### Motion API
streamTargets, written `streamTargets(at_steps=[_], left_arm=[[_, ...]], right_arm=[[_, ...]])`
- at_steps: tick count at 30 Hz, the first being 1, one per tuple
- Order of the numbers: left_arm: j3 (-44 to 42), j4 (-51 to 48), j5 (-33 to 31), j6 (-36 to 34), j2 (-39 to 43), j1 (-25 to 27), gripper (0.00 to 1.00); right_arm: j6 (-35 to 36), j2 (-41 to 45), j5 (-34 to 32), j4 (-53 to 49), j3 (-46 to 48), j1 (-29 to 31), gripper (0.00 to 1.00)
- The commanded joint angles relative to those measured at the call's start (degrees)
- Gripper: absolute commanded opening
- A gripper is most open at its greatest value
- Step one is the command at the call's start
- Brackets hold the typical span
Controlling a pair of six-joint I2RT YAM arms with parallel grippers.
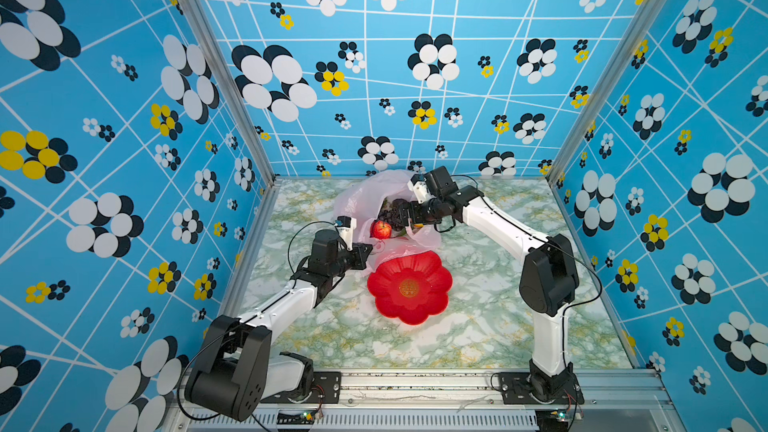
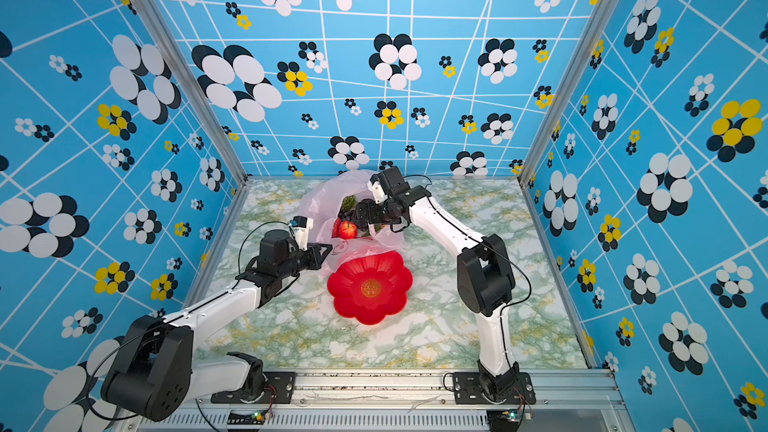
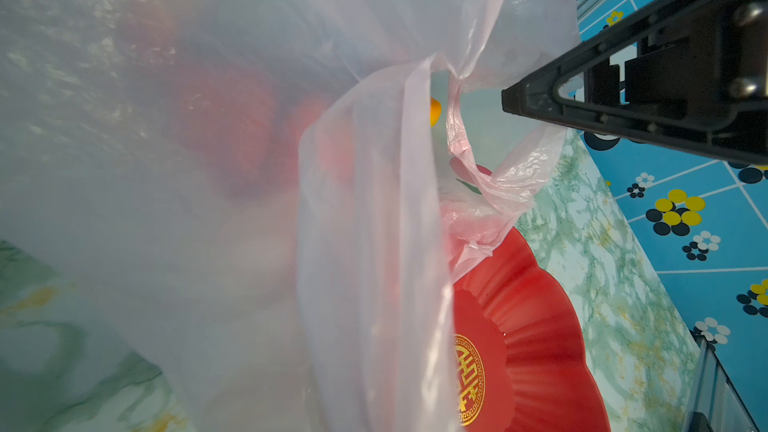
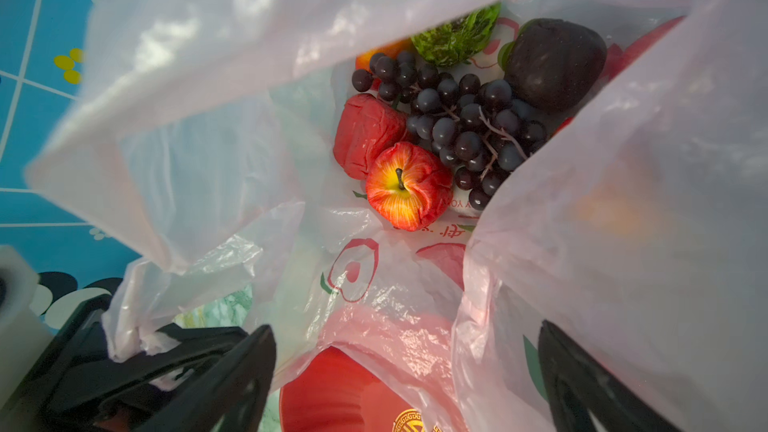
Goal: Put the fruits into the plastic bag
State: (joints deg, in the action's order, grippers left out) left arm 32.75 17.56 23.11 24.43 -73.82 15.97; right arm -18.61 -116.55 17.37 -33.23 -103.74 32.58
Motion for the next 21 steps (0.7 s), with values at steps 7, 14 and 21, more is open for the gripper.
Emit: streamTargets(at_steps=[7,14,21], left_arm=[[0.47,-0.07,-0.44,0.10,0.82,-0.26,0.00],[-0.08,0.45,-0.59,0.23,1.44,-0.30,0.00],[0.10,0.30,-0.52,0.23,1.30,-0.29,0.00]], right_arm=[[1.70,-2.05,-0.07,-3.37,-1.70,0.58,1.00],[0.41,-4.58,2.36,-2.81,-2.78,1.13,1.00],[-2.11,-7.41,6.73,-1.84,-4.71,1.95,0.99]])
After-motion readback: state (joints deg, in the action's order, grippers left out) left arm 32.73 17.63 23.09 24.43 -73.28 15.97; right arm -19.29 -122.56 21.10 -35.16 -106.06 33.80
